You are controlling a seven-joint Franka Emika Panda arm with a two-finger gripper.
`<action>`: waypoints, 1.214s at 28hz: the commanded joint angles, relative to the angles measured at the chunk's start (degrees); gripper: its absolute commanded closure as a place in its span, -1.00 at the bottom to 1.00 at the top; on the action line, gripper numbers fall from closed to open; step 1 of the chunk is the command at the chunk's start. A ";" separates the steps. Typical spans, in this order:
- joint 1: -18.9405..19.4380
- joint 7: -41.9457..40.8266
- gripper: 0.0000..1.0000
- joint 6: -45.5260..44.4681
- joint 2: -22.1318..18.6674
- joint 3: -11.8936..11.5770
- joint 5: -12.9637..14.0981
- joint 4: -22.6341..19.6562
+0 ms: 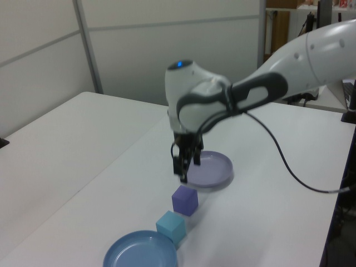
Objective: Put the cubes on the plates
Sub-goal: 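Lower the open gripper onto the purple cube, then close the gripper on the purple cube and lift it, then carry the purple cube onto the lavender plate and release it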
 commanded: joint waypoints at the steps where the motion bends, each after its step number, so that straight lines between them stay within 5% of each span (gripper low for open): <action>1: 2.11 0.57 -1.00 5.30 2.24 -0.18 0.08 -2.95; 12: 2.73 3.38 -0.97 8.99 6.73 -0.18 -2.82 -2.43; 14: 2.73 3.38 -0.62 9.52 6.99 -0.18 -2.91 -2.43; 15: 2.73 3.38 -0.08 9.52 7.17 -0.18 -3.69 -2.43; 16: 2.73 3.38 0.06 9.44 7.17 -0.18 -3.96 -2.34; 25: 2.46 4.88 0.31 7.16 4.01 -0.01 -3.17 0.11; 34: -0.96 2.95 0.31 3.11 3.48 -1.50 -2.47 4.52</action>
